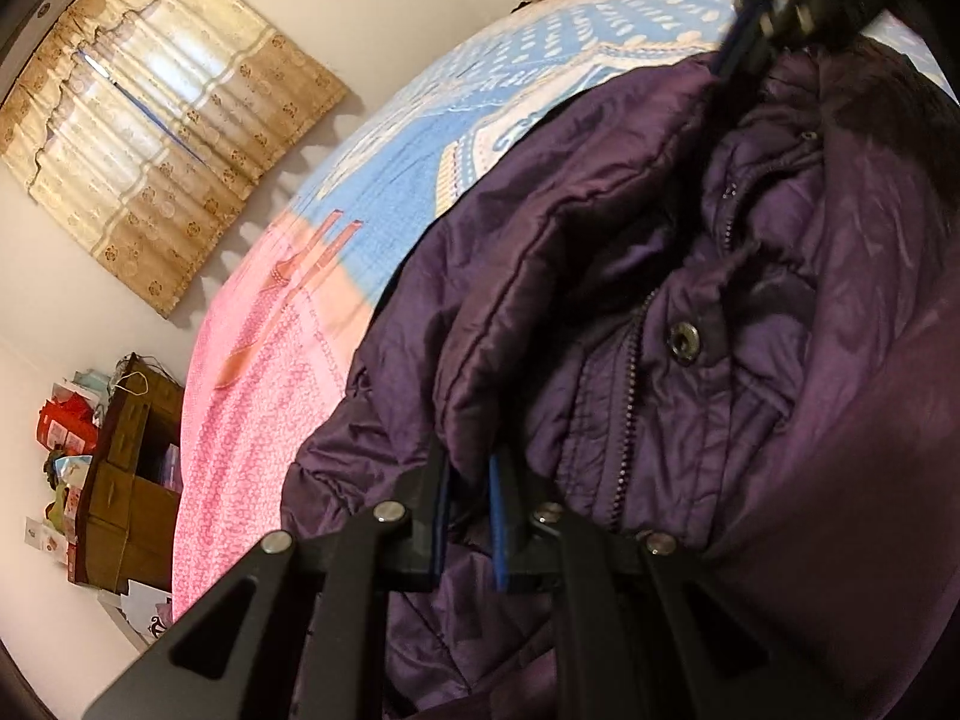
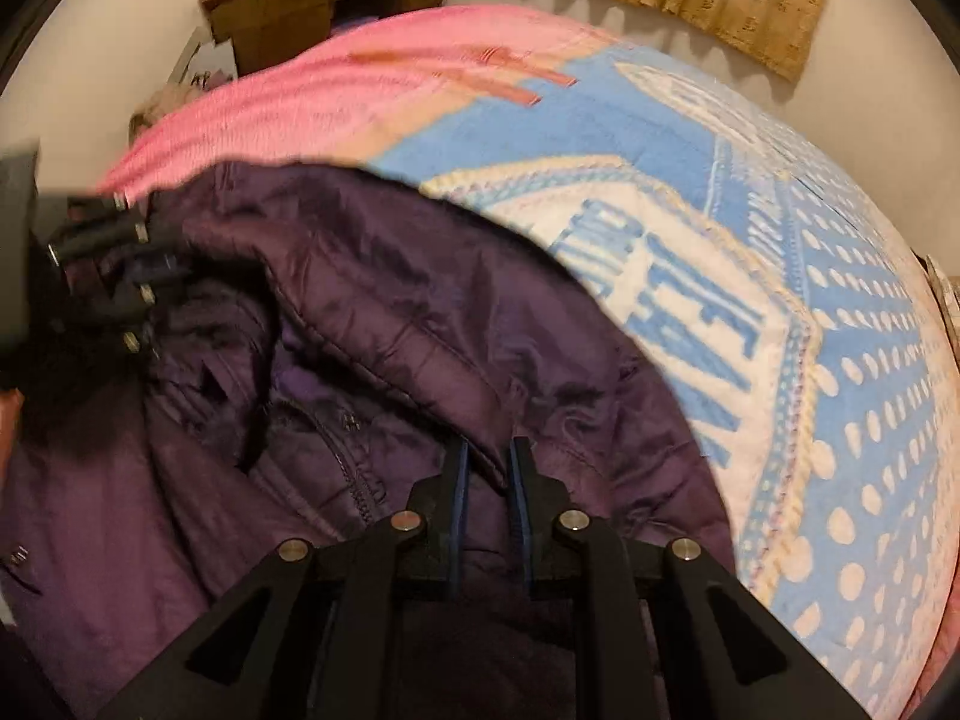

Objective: Fold large clothes
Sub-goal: 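Lift the hem with both tools and fold it toward the collar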

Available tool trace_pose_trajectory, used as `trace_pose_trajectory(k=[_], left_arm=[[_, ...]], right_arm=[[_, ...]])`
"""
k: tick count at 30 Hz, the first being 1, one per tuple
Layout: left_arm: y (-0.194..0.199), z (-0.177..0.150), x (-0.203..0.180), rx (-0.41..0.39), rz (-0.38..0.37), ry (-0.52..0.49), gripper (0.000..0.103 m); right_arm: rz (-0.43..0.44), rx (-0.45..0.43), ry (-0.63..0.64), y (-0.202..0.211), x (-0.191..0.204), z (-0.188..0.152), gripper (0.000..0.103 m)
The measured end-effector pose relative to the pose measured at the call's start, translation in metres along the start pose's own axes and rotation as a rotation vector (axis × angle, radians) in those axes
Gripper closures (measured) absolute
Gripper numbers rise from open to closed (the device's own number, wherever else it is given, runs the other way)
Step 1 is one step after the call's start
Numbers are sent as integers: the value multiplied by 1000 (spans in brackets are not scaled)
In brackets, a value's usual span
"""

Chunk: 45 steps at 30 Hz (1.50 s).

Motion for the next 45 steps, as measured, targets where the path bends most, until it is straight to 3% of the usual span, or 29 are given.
trace_pose_trajectory(k=[2, 4, 5, 6, 8, 9, 10, 11, 13, 14, 17, 21, 24, 34, 45], left_arm=[[0, 0, 3, -4, -6, 3, 91], [4, 1, 7, -13, -8, 24, 89], [8, 2, 11, -26, -6, 41, 83], [16, 4, 16, -45, -12, 67, 82], [37, 8, 29, -91, -42, 147, 79], [48, 10, 30, -117, -76, 172, 77], [65, 14, 33, -162, -125, 200, 68], [80, 20, 37, -198, -138, 223, 48], [97, 31, 48, -253, -116, 284, 26], [100, 40, 55, -273, -107, 324, 25], [80, 58, 73, -238, -92, 432, 25], [-2, 55, 68, -14, -93, 490, 26], [-36, 32, 42, 96, -159, 489, 26], [-60, 9, 42, 105, -265, 608, 9], [-72, 2, 36, 156, -348, 641, 1]], right_arm=[[32, -52, -122, 20, -10, 11, 87], [125, -119, -300, 33, -20, 23, 84], [151, -138, -373, 34, -25, 27, 69], [158, -150, -426, 33, -28, 30, 43], [124, -200, -542, 28, -37, 32, 25], [113, -215, -553, 25, -37, 34, 25], [111, -217, -549, 18, -35, 36, 25], [104, -214, -538, 10, -31, 38, 25], [78, -219, -518, -1, -28, 41, 25], [33, -219, -492, -7, -27, 42, 26], [-6, -169, -429, -24, -18, 38, 58], [-34, -132, -384, -40, -13, 26, 58], [-4, -124, -394, -52, -15, 18, 58], [39, -164, -423, -66, -15, 16, 58], [-2, -156, -406, -69, -11, 19, 57]])
Point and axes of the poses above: each gripper's, at about its wrist camera, not at the fingertips, and y roughly against the way its jaws point, x to its left, z to its top, the point moved 10 cm from there along -y, roughly the way its jaws point, and after that the axes turned 12 degrees about x, right-handed, at the moved point
